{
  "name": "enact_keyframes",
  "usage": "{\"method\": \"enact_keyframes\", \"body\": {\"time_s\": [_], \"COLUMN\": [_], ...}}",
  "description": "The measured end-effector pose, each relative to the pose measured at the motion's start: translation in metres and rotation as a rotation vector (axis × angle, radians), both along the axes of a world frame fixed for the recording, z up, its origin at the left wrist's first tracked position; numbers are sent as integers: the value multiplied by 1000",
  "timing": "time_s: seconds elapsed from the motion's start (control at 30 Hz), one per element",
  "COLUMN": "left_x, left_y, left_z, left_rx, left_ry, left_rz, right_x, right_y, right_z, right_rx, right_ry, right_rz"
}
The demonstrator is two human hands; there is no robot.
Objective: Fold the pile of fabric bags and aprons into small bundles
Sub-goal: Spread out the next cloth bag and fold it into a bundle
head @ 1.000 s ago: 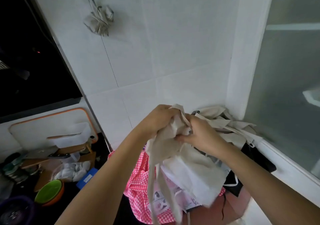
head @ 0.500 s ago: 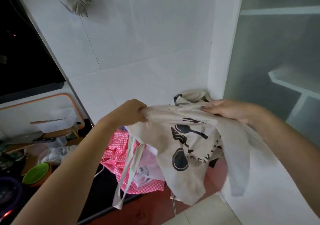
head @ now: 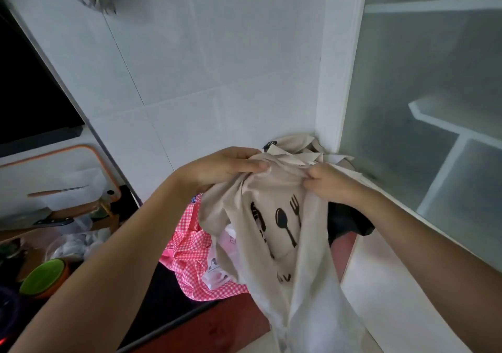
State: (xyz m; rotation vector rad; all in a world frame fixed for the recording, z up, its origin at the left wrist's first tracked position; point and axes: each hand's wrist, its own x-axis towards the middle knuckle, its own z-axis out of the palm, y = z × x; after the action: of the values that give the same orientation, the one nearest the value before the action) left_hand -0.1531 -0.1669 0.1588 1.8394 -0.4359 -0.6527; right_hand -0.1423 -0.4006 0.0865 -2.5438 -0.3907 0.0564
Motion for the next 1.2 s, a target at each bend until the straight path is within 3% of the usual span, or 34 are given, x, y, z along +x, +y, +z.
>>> {"method": "enact_keyframes", "body": {"time_s": [0.07, 0.1, 0.17, 0.2, 0.23, 0.27, 0.33, 0.4, 0.47, 0.53, 0.6, 0.7, 0.77, 0.83, 0.87, 0.93, 1.0, 1.1, 1.13, 1.2], "left_x": [7, 11, 18, 20, 24, 29, 43, 62, 77, 94, 116, 143, 148, 147, 149, 159, 170, 168, 165, 154], "left_y": [13, 19, 29, 32, 36, 39, 44, 51, 56, 56, 48, 33, 24, 21, 24, 35, 51, 77, 83, 99], "left_z": [5, 7, 11, 12, 13, 15, 21, 29, 33, 39, 53, 95, 124, 136, 132, 101, 48, -30, -53, -98], "left_rx": [99, 183, 432, 557, 653, 705, 753, 870, 1010, 1015, 863, 447, 139, -150, -199, -65, 208, 472, 515, 580], "left_ry": [2, -12, -42, -48, -76, -135, -307, -453, -487, -542, -777, -1215, -1346, -1354, -1350, -1401, -1382, -1073, -893, -436], "left_rz": [-21, -44, -128, -171, -187, -157, -29, 30, 25, 122, 367, 765, 866, 933, 961, 1019, 1034, 1108, 1186, 1282], "right_x": [7, 10, 6, 2, -4, -8, -8, 13, 38, 55, 68, 66, 52, 28, 15, -8, -17, -14, -12, -8], "right_y": [-8, -9, -9, -10, -9, -10, -9, -16, -29, -44, -58, -66, -68, -66, -63, -54, -47, -32, -23, 0], "right_z": [8, 13, 30, 36, 44, 50, 53, 35, 25, 39, 76, 153, 185, 191, 184, 152, 110, 46, 25, -15], "right_rx": [171, 359, 802, 922, 944, 831, 352, -199, -403, -318, -171, -56, -62, -51, -57, -154, -231, -286, -310, -268], "right_ry": [6, 56, 340, 494, 610, 680, 691, 455, 182, -73, -313, -755, -984, -1154, -1210, -1225, -1051, -534, -365, -206], "right_rz": [-126, -166, -171, -128, -64, 22, 155, 57, -125, -334, -498, -617, -641, -561, -470, -285, -122, -33, -18, 28]}}
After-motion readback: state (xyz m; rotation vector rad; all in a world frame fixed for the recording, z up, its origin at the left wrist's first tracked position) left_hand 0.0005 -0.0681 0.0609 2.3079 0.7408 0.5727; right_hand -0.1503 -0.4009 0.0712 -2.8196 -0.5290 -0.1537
